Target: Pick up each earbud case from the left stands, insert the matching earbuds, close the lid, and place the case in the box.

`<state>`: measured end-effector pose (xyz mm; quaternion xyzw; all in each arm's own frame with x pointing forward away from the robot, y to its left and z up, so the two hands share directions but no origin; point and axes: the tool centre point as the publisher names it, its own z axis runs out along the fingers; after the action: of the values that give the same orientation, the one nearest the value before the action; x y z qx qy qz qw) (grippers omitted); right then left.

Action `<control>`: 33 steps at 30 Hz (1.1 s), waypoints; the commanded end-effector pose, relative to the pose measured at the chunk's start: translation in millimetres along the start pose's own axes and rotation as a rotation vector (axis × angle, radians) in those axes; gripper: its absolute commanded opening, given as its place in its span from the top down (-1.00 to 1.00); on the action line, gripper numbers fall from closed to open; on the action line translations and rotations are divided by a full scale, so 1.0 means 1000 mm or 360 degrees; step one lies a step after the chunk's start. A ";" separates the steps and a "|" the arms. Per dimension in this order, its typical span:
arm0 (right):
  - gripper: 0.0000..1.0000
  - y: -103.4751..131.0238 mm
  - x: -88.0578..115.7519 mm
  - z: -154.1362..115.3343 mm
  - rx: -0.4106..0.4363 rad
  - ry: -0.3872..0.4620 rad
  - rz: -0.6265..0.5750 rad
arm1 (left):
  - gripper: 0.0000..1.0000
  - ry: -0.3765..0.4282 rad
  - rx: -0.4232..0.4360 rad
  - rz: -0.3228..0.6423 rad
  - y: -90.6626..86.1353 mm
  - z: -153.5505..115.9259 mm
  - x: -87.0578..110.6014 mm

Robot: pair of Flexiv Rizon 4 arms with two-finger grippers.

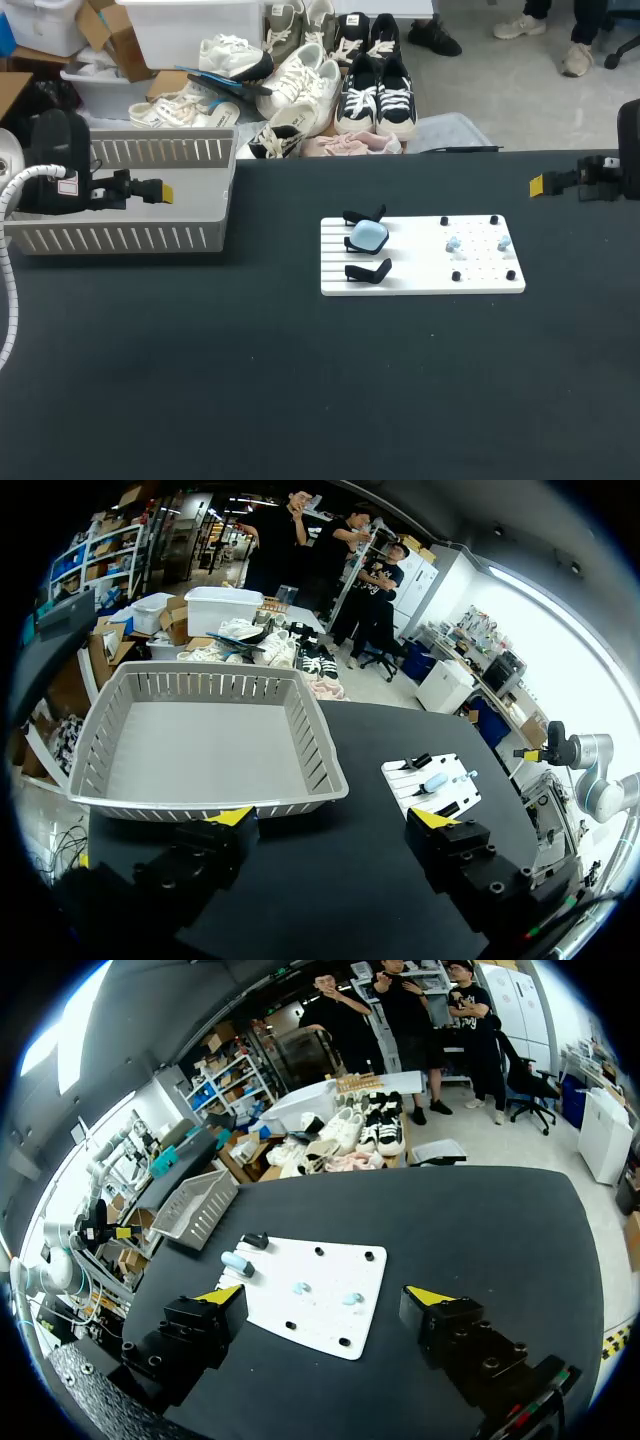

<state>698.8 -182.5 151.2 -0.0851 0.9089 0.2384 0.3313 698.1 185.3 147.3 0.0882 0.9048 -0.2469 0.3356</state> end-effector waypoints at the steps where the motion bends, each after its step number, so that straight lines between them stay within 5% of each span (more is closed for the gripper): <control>1: -1.00 -0.002 0.000 0.000 -0.0011 0.0000 -0.0003 | -1.00 0.0011 -0.0007 0.0000 0.000 0.000 -0.002; 27: -1.00 -0.002 0.000 0.000 -0.0011 0.0000 -0.0003 | -1.00 0.0011 -0.0007 0.0000 0.000 0.000 -0.002; 33: -1.00 -0.002 0.000 0.000 -0.0011 0.0000 -0.0003 | -1.00 0.0026 -0.0028 0.0271 -0.003 0.004 -0.016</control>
<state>698.8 -182.5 151.3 -0.0851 0.9089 0.2384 0.3313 702.3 183.9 153.4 0.1473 0.8963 -0.2210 0.3550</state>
